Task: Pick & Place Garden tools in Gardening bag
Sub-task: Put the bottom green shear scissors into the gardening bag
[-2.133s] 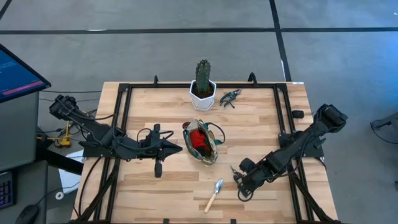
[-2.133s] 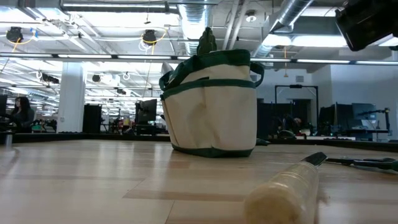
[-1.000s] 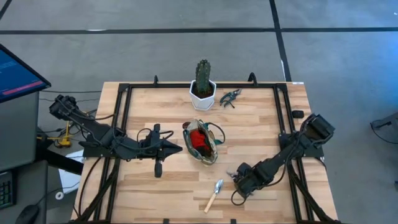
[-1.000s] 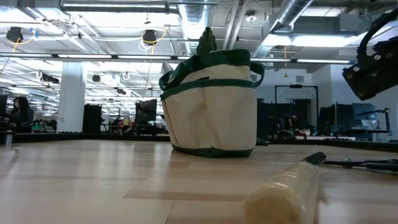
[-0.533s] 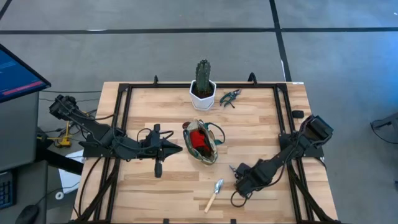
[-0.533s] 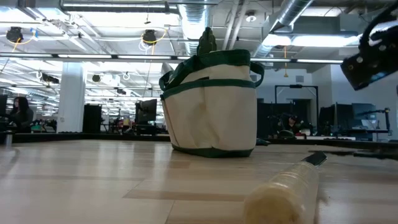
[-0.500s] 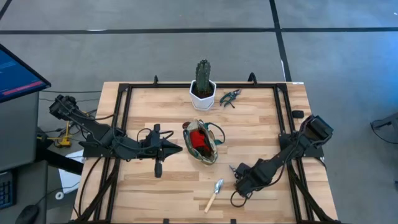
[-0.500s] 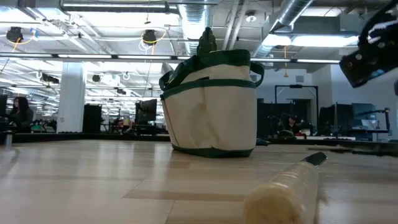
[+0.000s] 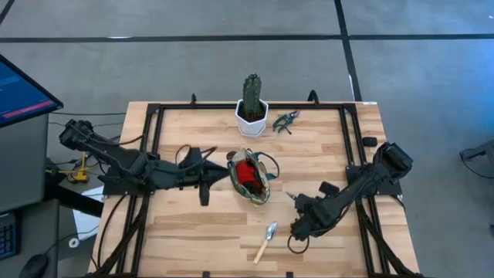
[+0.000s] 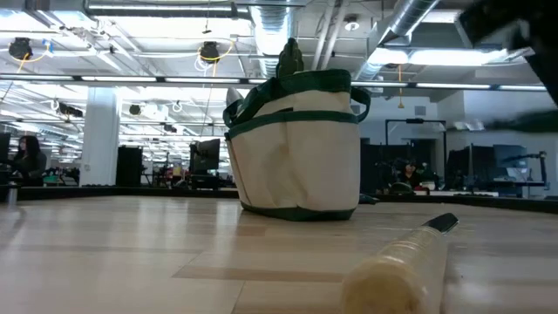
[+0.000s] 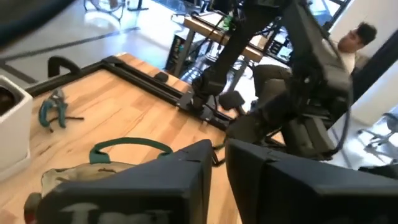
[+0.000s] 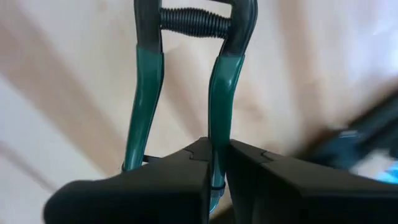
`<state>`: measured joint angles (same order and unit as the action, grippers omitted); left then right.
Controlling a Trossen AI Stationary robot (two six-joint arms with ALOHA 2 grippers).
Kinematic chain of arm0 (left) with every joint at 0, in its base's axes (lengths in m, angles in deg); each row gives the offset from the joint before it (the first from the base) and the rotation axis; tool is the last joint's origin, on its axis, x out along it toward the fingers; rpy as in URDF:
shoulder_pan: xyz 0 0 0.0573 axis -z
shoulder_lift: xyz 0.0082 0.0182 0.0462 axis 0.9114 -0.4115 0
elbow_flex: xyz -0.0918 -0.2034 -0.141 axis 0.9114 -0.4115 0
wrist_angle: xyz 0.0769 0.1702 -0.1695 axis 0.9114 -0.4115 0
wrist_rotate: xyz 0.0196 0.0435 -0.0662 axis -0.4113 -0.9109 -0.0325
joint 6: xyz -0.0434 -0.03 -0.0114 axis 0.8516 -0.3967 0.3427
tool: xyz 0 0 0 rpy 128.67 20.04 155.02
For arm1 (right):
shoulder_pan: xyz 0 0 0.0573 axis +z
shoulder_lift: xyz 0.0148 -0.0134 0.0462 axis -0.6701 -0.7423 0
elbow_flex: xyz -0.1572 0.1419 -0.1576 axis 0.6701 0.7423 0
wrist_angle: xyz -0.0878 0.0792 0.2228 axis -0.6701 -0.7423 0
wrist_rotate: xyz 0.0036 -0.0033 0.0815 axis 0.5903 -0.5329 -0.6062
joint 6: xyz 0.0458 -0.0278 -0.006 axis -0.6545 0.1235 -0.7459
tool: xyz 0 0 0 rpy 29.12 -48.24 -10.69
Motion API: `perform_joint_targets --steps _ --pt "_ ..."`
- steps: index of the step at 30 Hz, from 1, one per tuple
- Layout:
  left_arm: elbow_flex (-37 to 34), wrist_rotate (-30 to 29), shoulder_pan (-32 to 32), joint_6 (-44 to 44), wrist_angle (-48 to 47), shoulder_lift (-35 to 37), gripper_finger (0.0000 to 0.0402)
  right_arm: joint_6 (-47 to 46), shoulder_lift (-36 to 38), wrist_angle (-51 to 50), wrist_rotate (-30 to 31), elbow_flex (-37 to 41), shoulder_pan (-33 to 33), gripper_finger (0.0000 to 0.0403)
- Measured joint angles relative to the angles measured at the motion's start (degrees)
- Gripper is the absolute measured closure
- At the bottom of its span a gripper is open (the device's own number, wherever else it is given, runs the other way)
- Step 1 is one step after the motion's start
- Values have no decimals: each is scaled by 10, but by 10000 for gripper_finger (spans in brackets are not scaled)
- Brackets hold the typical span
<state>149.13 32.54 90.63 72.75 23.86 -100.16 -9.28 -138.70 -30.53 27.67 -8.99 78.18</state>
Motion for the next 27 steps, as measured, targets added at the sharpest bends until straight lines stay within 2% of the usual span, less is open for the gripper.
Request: perform_joint_targets --steps 4,8,11,14,17,21,27 --pt "0 69 -38 36 0 0 343 20 1 -84 67 -57 -9 387" --pt "0 160 -76 92 0 0 319 62 20 -82 135 -94 -16 387" --pt "0 209 -96 120 -3 -2 302 75 25 -78 162 -115 -26 387" --pt "0 224 -109 134 -2 -2 287 80 34 -79 187 -142 -34 387" --pt "0 225 -119 137 -2 -2 274 112 33 -79 188 -167 -41 387" --pt "0 230 -133 187 -3 -2 258 153 35 -80 189 -199 -58 387" --pt "0 271 -149 222 -2 -2 246 213 34 -80 200 -246 -85 387"
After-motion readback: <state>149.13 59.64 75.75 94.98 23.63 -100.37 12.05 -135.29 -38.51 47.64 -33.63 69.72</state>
